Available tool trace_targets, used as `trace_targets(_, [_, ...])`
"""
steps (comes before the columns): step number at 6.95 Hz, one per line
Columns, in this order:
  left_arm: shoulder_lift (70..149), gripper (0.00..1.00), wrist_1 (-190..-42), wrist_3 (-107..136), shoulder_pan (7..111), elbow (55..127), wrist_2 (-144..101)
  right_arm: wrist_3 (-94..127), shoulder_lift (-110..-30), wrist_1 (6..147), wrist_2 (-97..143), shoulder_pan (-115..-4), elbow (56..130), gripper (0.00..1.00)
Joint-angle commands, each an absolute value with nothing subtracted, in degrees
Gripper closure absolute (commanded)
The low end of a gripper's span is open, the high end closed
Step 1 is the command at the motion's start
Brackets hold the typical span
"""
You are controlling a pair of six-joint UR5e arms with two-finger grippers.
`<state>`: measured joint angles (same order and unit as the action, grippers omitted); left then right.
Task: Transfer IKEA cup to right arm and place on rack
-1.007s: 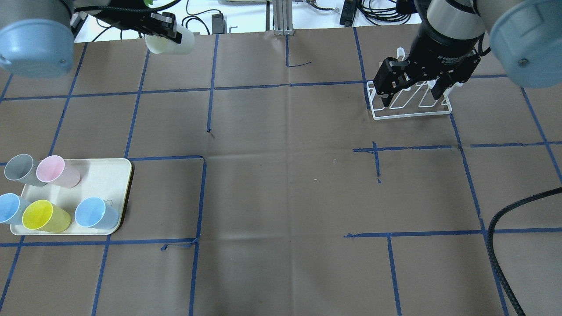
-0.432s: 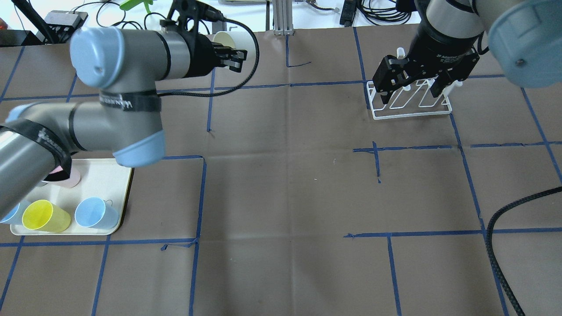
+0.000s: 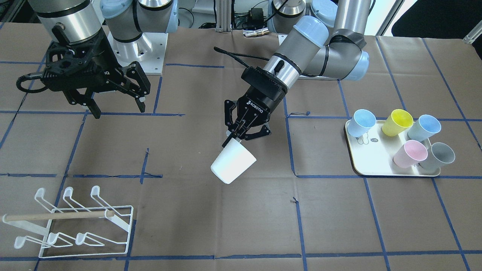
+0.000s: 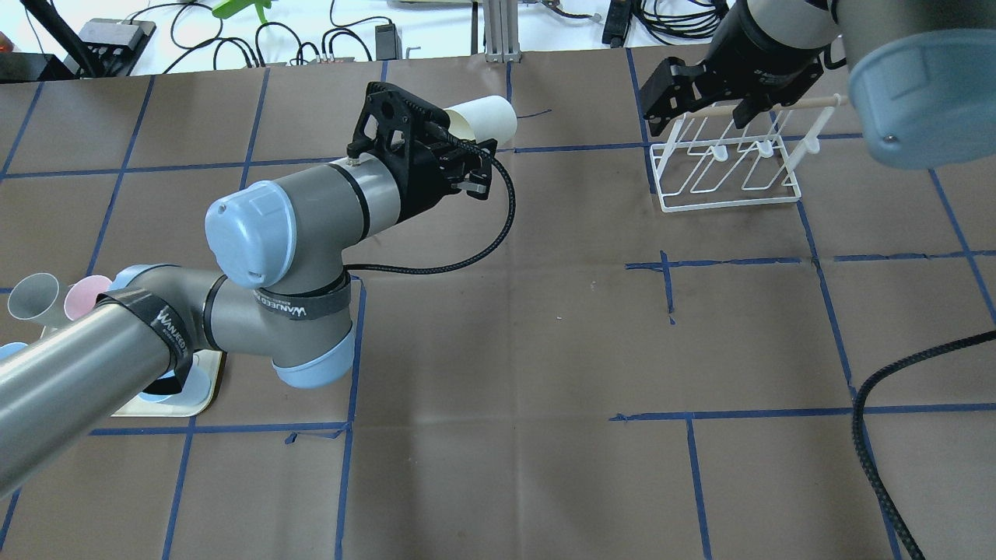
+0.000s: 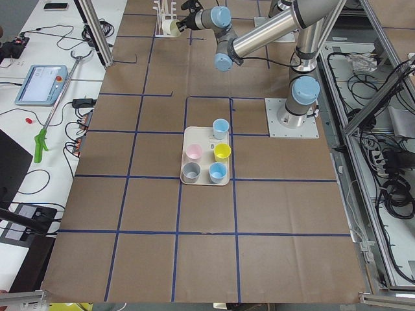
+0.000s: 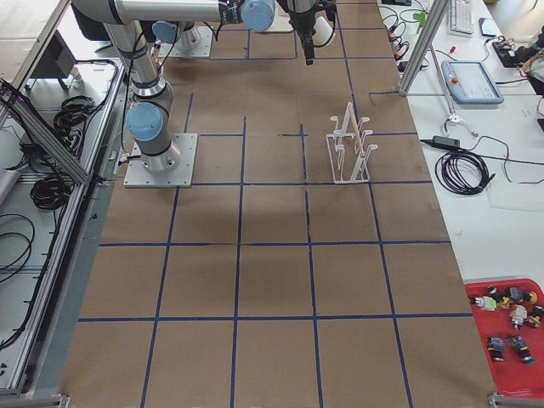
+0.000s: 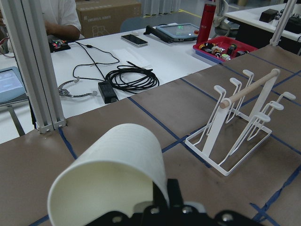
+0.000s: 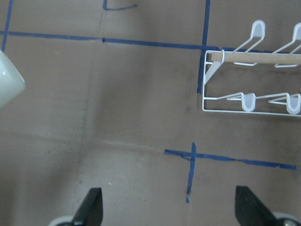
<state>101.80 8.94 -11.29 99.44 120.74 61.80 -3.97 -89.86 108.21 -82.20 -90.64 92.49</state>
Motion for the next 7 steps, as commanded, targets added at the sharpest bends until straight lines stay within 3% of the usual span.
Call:
trace_targets(1, [102.0, 1.00, 10.4, -10.6, 99.8, 121.6, 61.9, 3.9, -90.6, 119.0, -74.1, -88.2, 96.9, 0.01])
trace_targets(4, [102.0, 1.00, 10.4, -10.6, 99.9, 121.6, 61.8, 26.0, -90.3, 133.5, -55.3, -82.8, 100.5, 0.01])
trace_targets(7, [102.0, 1.00, 10.5, -10.5, 99.8, 121.8, 61.7, 56.9, -86.0, 164.2, -52.6, -82.8, 108.3, 0.01])
